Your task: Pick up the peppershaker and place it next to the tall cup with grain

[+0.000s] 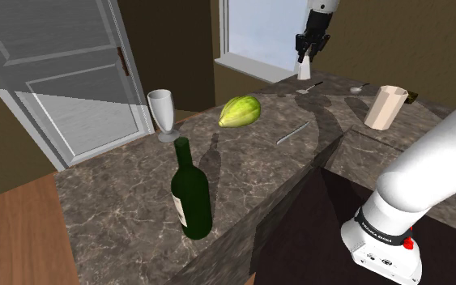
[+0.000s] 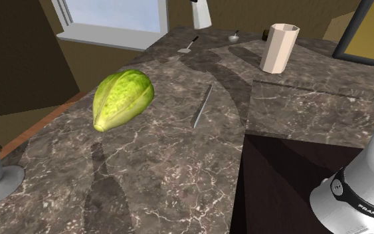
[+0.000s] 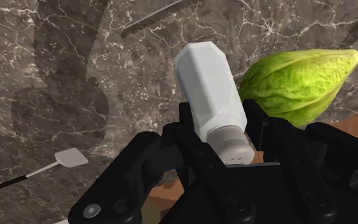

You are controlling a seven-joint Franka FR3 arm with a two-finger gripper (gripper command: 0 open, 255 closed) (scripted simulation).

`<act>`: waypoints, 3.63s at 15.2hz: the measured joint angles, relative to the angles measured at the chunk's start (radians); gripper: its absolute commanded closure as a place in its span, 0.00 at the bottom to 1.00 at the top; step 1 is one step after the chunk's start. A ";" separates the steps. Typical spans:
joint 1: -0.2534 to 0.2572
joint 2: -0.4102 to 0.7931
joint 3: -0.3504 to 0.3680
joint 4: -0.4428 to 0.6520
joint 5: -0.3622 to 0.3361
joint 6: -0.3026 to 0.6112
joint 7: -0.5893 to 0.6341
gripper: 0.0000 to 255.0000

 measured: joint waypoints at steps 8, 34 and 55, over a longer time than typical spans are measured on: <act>-0.076 0.025 -0.121 0.039 0.008 -0.021 -0.198 1.00; -0.335 0.386 -0.384 0.335 0.229 -0.059 -0.741 1.00; -0.321 0.404 -0.370 0.077 0.257 0.209 -0.784 1.00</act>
